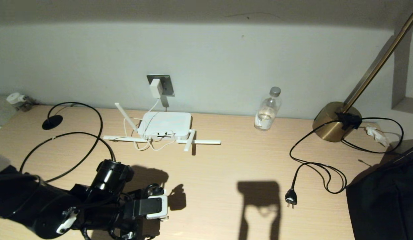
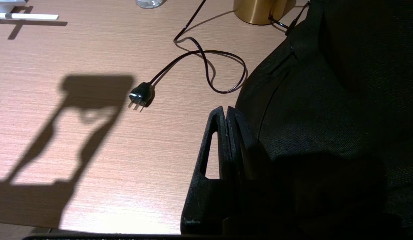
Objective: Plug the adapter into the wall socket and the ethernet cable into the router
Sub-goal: Pick up cable
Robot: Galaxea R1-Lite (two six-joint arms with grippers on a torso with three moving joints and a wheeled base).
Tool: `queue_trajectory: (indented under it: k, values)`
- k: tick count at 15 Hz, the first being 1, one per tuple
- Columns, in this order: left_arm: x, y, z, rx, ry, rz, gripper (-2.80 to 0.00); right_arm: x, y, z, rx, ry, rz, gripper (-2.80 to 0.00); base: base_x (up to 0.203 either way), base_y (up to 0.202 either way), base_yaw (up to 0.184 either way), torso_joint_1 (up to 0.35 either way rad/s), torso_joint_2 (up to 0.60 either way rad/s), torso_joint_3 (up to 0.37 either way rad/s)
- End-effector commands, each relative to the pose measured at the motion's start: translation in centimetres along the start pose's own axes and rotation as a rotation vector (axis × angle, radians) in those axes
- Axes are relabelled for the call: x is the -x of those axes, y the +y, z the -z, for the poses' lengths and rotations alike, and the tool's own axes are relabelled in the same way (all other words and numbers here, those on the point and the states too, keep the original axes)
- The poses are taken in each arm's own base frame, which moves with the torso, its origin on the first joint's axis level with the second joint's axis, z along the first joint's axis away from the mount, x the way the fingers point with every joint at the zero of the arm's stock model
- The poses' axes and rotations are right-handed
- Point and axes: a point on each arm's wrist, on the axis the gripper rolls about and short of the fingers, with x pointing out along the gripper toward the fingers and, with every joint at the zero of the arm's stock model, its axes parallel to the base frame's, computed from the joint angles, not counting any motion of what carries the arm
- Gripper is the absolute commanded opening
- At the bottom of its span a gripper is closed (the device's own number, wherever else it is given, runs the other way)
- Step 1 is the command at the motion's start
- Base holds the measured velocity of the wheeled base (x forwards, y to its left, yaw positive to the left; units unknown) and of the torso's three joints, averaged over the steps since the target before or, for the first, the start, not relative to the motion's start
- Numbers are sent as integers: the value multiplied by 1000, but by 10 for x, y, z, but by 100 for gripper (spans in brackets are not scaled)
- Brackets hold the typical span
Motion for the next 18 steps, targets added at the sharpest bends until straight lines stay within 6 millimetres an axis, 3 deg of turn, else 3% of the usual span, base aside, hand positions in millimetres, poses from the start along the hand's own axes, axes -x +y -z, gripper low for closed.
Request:
queue_trajectory:
  k: [1,9,10,18]
  values:
    - [-1,0,1,-3,2,5,0,0,0,0,-1,-1,0,-280,0,0,0,0,0,0]
    - [-16,6,0,-2,10,29,0,0,0,0,-1,-1,0,-280,0,0,0,0,0,0]
    - [-16,6,0,0,18,48,-280,0,0,0,-1,-1,0,-280,0,0,0,0,0,0]
    - [-14,7,-2,9,32,132,-280,0,0,0,-1,-1,0,-280,0,0,0,0,0,0]
